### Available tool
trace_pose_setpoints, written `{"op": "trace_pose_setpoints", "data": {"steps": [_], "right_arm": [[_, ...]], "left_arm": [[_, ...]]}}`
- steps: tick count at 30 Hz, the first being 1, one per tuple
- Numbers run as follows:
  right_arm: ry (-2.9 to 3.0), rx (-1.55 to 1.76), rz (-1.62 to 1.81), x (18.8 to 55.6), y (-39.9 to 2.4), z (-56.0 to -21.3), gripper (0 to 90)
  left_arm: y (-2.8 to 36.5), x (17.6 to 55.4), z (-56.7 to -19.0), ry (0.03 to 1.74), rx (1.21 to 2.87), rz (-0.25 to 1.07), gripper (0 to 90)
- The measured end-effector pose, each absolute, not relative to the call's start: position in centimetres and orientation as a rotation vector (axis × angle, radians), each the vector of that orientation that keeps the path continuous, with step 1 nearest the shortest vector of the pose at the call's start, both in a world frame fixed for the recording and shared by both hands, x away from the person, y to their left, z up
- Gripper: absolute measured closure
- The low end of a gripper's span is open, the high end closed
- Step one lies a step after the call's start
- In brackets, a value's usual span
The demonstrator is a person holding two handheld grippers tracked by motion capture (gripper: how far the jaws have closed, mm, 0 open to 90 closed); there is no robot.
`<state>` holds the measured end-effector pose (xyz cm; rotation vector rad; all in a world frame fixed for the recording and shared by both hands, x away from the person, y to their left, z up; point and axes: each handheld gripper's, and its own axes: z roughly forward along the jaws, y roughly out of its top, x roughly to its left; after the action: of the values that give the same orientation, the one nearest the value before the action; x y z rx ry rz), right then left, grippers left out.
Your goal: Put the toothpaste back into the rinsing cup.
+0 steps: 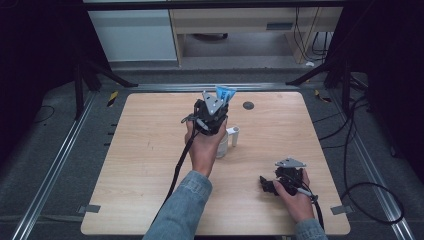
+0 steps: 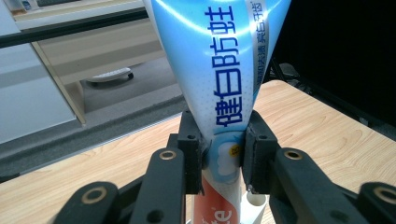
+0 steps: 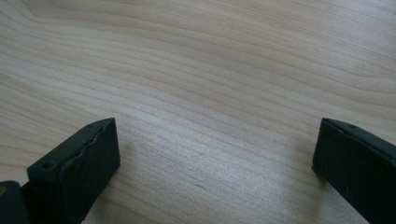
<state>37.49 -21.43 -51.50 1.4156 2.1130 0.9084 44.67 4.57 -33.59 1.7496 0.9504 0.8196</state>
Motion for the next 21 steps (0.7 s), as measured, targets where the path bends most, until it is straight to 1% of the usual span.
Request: {"op": "trace_pose_setpoints", "data": {"steps": [4, 21], "right_arm": [[2.111, 1.418, 0.91, 37.5, -21.4, -51.5, 0.8], [2.113, 1.416, 0.912, 37.5, -21.4, -51.5, 0.8]], "left_arm": [[4.7, 44.7, -34.0, 0.942, 1.745, 0.835, 72.1], [4.9, 45.1, -37.0, 1.003, 1.766, 0.806, 72.1]]}}
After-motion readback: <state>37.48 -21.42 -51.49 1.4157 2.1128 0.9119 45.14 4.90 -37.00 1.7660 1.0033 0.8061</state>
